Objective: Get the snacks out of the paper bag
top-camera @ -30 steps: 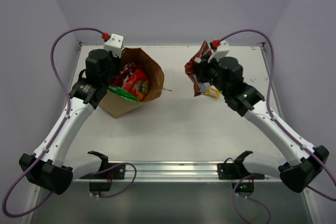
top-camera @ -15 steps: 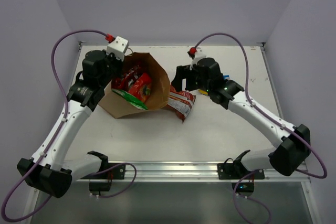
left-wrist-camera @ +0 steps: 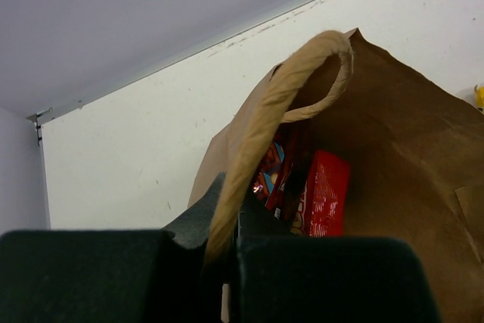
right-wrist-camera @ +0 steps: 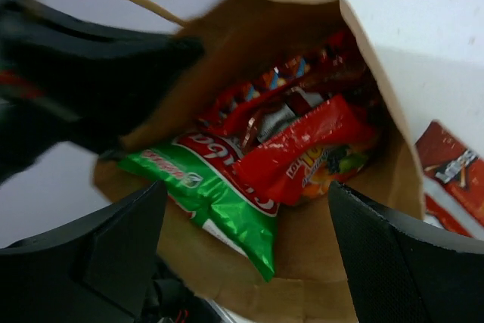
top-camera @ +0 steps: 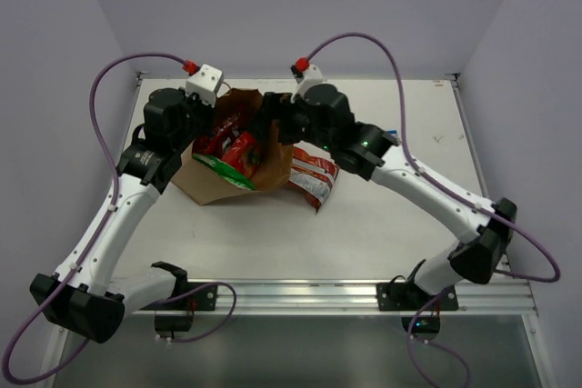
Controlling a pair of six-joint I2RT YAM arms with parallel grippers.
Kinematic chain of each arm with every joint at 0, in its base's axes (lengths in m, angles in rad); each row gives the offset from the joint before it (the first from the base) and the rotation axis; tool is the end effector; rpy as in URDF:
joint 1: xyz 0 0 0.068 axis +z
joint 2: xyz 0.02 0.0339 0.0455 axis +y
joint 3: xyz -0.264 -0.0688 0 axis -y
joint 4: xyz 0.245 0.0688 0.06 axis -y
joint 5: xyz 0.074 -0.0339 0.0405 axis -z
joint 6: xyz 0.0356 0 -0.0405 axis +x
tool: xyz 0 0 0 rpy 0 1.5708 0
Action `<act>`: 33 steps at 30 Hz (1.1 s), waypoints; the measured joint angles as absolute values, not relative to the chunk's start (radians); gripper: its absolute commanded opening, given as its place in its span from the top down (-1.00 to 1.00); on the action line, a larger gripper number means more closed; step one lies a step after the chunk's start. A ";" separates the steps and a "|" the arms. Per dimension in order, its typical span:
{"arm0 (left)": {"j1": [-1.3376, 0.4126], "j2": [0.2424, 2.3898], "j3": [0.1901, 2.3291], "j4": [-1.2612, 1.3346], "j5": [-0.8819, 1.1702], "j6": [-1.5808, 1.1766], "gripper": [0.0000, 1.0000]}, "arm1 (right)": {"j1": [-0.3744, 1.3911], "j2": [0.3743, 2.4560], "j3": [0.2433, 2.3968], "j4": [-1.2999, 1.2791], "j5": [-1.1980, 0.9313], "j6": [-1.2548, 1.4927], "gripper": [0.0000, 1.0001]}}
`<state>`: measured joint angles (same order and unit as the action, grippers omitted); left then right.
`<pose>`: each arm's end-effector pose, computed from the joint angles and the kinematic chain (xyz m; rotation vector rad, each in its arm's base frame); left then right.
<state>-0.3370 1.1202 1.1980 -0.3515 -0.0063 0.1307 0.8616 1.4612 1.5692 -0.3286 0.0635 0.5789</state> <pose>0.2361 -0.0825 0.4004 0.4236 1.7975 -0.1383 0.2199 0.2528 0.4380 -0.2197 1.8865 0.9573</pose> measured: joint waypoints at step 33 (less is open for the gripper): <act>-0.339 1.126 1.179 -0.323 -0.068 0.098 1.00 | 0.903 1.897 1.616 -0.260 0.126 0.840 1.00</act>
<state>-0.3393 1.1255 1.1793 -0.3225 -0.0685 0.0978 0.9031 1.8965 1.6161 -0.2600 0.1265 0.8398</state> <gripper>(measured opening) 0.017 0.029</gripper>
